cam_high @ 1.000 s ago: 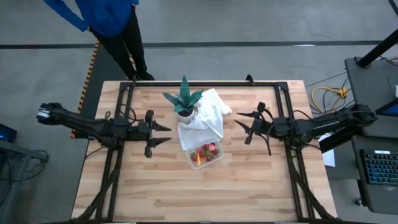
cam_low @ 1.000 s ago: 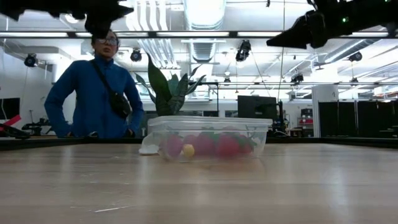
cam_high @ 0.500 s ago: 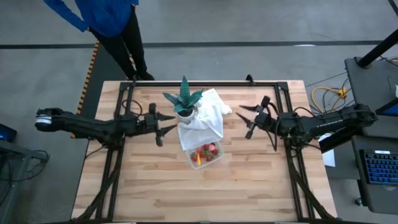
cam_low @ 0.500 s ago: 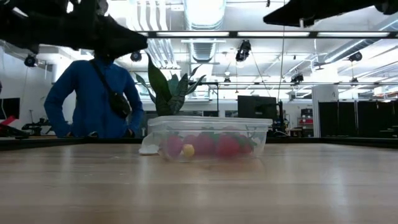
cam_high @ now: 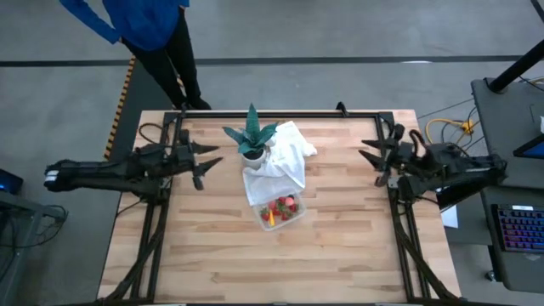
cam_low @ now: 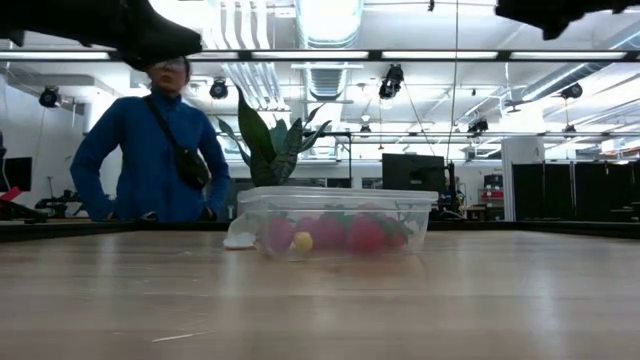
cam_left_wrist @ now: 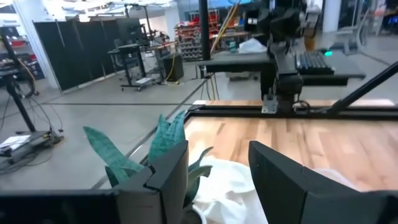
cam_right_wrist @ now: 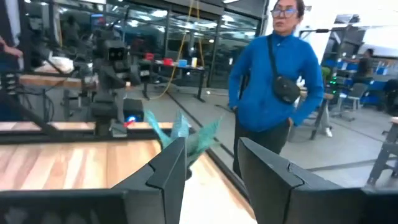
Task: Pick and placing Produce into tupperware
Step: Return to Home Position
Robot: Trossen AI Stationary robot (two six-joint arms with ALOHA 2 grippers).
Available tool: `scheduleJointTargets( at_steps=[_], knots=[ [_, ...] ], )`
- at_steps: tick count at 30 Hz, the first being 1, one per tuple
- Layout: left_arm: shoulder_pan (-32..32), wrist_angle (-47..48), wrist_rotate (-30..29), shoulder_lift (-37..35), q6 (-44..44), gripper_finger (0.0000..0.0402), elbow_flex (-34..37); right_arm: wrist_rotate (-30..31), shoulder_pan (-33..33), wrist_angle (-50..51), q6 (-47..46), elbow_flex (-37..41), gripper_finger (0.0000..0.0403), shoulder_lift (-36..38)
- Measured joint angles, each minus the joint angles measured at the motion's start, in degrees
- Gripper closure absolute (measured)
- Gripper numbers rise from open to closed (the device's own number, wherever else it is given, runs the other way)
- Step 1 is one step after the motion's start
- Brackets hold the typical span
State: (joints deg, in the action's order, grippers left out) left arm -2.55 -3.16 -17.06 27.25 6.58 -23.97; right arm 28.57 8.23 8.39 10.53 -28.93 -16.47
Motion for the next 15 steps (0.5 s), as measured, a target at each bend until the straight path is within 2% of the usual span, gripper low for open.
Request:
scheduleJointTargets(
  at_steps=[4, 7, 11, 15],
  knots=[
    [0.0, 4.0, 0.0, -3.4, -1.6, 0.0248, 0.0, -0.3, 0.0, 7.5, 0.7, 0.1, 0.0266, 6.9],
    [0.0, 7.7, -0.9, -7.2, -1.9, 0.0263, 0.1, -0.5, 0.0, 11.1, 1.5, 0.2, 0.0276, 11.1],
    [0.0, 11.8, -1.2, -10.9, -6.4, 0.0319, 0.1, -0.7, 0.0, 11.4, -3.5, 0.2, 0.0313, 14.7],
    [0.0, 12.3, 2.7, -13.5, -7.5, 0.0389, 0.1, -6.8, 0.0, 10.6, -5.4, 0.6, 0.0375, 15.0]
  ],
)
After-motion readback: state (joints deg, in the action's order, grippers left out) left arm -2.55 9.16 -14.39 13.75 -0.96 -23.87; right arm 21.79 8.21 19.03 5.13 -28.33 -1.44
